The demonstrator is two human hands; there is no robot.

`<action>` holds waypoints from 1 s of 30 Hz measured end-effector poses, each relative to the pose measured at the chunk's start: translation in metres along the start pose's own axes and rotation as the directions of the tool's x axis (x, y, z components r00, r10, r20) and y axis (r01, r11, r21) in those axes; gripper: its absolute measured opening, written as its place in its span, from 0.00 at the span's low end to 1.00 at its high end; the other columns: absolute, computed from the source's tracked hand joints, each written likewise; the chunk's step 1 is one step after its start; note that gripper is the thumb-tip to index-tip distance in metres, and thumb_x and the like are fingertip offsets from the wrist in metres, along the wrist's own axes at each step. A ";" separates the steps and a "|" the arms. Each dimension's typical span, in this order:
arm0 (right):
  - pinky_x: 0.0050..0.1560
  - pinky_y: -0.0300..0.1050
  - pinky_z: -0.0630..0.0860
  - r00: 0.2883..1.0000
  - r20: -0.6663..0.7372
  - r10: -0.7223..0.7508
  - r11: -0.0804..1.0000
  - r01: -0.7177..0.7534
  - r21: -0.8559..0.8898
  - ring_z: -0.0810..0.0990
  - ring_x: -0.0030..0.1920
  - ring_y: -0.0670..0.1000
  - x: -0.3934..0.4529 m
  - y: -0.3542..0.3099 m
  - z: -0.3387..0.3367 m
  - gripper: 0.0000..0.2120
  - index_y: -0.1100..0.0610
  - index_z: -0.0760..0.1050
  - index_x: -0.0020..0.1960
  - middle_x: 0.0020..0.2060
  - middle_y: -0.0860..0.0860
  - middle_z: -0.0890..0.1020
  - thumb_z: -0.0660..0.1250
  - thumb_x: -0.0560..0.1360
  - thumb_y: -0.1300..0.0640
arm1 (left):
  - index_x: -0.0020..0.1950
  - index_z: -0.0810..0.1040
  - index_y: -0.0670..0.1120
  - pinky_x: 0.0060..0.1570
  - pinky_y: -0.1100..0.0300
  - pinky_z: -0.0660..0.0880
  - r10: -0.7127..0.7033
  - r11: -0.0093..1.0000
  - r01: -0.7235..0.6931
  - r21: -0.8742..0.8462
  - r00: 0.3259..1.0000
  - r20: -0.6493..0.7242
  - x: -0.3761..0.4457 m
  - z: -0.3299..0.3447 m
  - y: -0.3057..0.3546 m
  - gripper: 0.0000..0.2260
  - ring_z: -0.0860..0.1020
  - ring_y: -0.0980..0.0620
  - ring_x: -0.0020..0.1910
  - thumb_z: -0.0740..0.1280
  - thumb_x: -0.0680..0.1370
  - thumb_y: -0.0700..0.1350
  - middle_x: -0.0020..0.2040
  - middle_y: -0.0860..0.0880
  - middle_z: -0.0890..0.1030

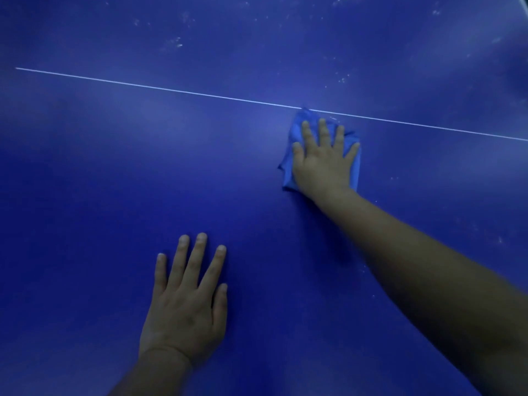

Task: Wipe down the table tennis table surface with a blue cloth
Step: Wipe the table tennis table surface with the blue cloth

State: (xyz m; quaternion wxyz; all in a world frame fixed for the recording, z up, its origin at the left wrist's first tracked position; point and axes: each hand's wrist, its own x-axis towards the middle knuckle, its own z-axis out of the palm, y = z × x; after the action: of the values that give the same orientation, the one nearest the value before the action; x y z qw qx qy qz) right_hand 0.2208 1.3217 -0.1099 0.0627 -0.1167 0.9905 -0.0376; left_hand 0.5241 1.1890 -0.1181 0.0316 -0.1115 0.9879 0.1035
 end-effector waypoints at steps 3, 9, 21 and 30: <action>0.75 0.70 0.39 0.986 0.000 -0.165 0.986 0.165 -0.006 0.43 0.81 0.59 -0.032 -0.059 0.011 0.28 0.43 0.49 0.81 0.82 0.49 0.49 0.46 0.83 0.40 | 0.78 0.66 0.47 0.75 0.37 0.51 0.000 1.000 0.000 0.000 1.000 -0.009 0.000 -0.001 0.001 0.27 0.56 0.40 0.80 0.53 0.80 0.53 0.80 0.42 0.61; 0.75 0.70 0.43 0.957 0.019 -0.290 0.956 0.291 -0.025 0.48 0.81 0.58 0.018 -0.058 0.003 0.26 0.42 0.53 0.81 0.81 0.47 0.53 0.48 0.83 0.40 | 0.79 0.65 0.48 0.76 0.38 0.50 -0.004 1.000 0.004 0.002 1.000 -0.023 -0.001 0.000 0.001 0.27 0.55 0.41 0.80 0.53 0.80 0.53 0.80 0.43 0.60; 0.74 0.73 0.42 0.918 -0.006 0.397 0.914 -0.394 0.098 0.45 0.80 0.62 0.036 0.096 -0.022 0.28 0.45 0.49 0.82 0.82 0.50 0.49 0.46 0.83 0.40 | 0.79 0.64 0.48 0.77 0.38 0.47 -0.010 1.000 0.010 -0.023 1.000 -0.001 0.000 0.000 0.000 0.27 0.53 0.41 0.81 0.52 0.81 0.54 0.81 0.43 0.59; 0.75 0.71 0.46 0.999 -0.012 0.035 0.989 -0.036 -0.142 0.48 0.81 0.59 0.050 0.142 -0.022 0.32 0.43 0.50 0.81 0.82 0.47 0.51 0.41 0.80 0.35 | 0.78 0.66 0.46 0.76 0.39 0.47 -0.010 1.000 0.009 -0.028 0.999 -0.045 0.002 0.001 -0.001 0.27 0.55 0.39 0.80 0.52 0.80 0.54 0.79 0.42 0.62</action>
State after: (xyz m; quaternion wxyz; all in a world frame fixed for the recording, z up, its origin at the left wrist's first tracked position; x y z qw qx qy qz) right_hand 0.1374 1.4492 -0.1066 0.0501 -0.1030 0.9928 0.0338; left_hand 0.5225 1.1883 -0.1198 0.0082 -0.1188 0.9862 0.1147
